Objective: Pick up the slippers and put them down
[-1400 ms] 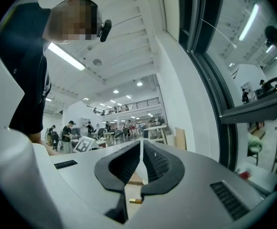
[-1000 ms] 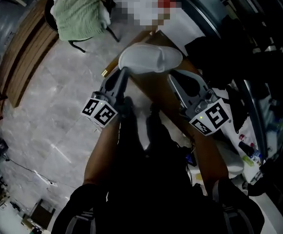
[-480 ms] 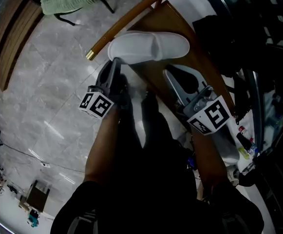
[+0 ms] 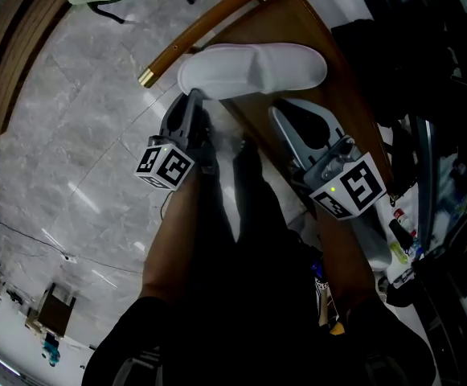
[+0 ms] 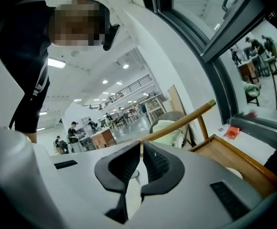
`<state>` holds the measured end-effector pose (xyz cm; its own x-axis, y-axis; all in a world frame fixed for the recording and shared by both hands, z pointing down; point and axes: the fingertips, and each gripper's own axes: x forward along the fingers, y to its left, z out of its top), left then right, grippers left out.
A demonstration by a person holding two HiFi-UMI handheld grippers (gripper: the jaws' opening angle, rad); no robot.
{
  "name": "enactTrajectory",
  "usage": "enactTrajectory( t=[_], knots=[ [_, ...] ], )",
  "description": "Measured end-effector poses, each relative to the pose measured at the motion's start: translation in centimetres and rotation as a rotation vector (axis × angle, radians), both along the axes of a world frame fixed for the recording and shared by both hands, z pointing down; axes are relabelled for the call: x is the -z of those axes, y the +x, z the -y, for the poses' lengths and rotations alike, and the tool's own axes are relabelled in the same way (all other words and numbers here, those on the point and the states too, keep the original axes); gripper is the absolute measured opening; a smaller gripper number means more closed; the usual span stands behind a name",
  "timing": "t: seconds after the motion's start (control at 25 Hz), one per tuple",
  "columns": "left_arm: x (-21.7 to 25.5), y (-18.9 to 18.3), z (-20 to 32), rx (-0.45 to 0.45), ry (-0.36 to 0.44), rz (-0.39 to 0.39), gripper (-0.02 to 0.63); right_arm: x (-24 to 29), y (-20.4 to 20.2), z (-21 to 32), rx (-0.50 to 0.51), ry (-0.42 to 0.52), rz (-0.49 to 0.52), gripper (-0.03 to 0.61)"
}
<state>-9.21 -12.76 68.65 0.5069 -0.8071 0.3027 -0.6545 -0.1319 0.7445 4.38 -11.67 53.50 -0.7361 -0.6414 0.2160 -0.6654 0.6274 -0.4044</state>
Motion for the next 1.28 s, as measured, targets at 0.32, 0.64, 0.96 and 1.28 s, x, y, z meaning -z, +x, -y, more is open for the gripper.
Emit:
enactTrajectory(
  t=[0.32,0.64,0.96,1.28],
  knots=[
    [-0.7,0.2,-0.1,-0.037,-0.01,0.072,0.08,-0.3,0.3,-0.2,-0.011,-0.003,-0.003,0.032],
    [-0.8,-1.2,-1.5,-0.034,-0.019,0.159,0.141,0.8,0.1,-1.0,-0.006,0.014,-0.011,0.032],
    [6.9,-0.1,-3.3,-0.157,0.139,0.252,0.059,5.7,-0.1,-2.6,0.027,0.073,-0.031,0.032],
    [23.9,3.5,-3.1,-0.263,0.44,0.309,0.015,17.1,-1.6,-3.0,0.129,0.266,0.011,0.032]
  ],
)
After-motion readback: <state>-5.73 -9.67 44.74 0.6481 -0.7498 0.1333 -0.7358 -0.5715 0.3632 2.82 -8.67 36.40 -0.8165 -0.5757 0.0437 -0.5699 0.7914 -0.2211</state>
